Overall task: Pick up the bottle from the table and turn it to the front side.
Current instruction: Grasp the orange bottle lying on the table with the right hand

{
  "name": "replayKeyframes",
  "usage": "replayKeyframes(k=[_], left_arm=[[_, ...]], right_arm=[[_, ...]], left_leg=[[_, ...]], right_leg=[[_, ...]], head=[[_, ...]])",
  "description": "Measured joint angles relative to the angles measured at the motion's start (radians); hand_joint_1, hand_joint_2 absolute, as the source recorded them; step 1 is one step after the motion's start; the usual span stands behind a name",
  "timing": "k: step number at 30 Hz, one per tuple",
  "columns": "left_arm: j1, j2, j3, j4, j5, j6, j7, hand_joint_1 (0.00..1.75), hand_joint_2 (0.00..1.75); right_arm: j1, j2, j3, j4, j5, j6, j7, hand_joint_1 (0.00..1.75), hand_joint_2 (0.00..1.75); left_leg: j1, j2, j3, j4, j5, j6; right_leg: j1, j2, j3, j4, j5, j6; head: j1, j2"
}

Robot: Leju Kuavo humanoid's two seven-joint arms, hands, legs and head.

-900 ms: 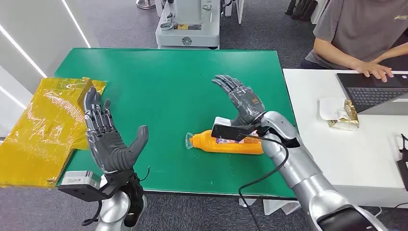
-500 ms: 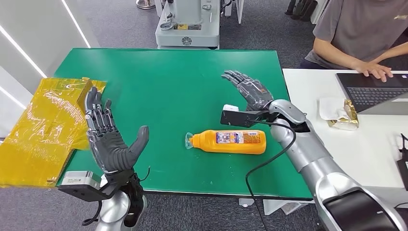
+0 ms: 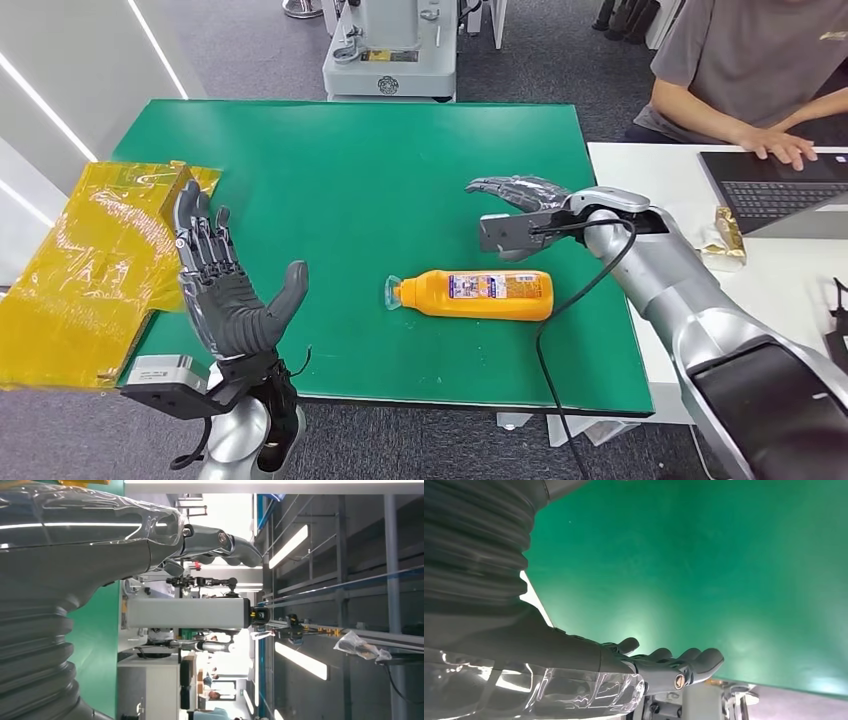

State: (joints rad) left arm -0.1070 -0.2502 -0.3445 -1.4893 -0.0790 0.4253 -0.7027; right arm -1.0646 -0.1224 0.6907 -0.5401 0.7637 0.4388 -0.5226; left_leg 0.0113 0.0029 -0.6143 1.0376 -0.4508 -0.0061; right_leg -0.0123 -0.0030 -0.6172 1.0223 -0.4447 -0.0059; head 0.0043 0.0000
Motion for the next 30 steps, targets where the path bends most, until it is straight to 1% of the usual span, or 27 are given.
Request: replayKeyframes(k=[5, 8, 17, 24, 30], left_arm=[[0.0, 0.0, 0.0, 0.0, 0.0, -0.001, 0.0, 0.0, 1.75], [0.0, 0.0, 0.0, 0.0, 0.002, -0.006, 0.0, 0.0, 1.75], [-0.001, 0.0, 0.0, 0.0, 0.011, -0.018, 0.0, 0.0, 1.75], [-0.002, 0.0, 0.0, 0.001, 0.013, -0.02, 0.0, 0.0, 1.75], [-0.003, 0.0, 0.0, 0.002, 0.014, -0.017, 0.0, 0.0, 1.75]], right_arm=[[0.001, -0.002, 0.018, 0.02, -0.005, -0.003, 0.0, 0.0, 1.75], [0.017, -0.01, 0.028, 0.032, -0.026, -0.034, 0.003, 0.0, 1.75], [0.122, -0.043, 0.053, 0.064, -0.058, -0.117, -0.002, 0.0, 1.75], [0.224, -0.047, 0.056, 0.082, -0.095, -0.217, 0.011, 0.0, 1.75], [0.255, -0.046, 0.056, 0.094, -0.104, -0.235, 0.017, 0.0, 1.75]], left_leg=[[0.0, 0.0, 0.0, 0.0, 0.0, 0.0], [0.0, 0.0, 0.0, 0.0, 0.0, 0.0], [0.0, 0.0, 0.0, 0.0, 0.0, 0.0], [0.0, 0.0, 0.0, 0.0, 0.0, 0.0], [0.0, 0.0, 0.0, 0.0, 0.0, 0.0]], right_leg=[[0.0, 0.0, 0.0, 0.0, 0.0, 0.0], [0.0, 0.0, 0.0, 0.0, 0.0, 0.0], [0.0, 0.0, 0.0, -0.001, 0.0, 0.0], [0.0, 0.0, 0.0, 0.0, 0.0, 0.0], [0.0, 0.0, 0.0, 0.0, 0.0, 0.0]], head=[[0.0, 0.0], [0.0, 0.0], [0.0, 0.0], [0.0, 0.0], [0.0, 0.0]])
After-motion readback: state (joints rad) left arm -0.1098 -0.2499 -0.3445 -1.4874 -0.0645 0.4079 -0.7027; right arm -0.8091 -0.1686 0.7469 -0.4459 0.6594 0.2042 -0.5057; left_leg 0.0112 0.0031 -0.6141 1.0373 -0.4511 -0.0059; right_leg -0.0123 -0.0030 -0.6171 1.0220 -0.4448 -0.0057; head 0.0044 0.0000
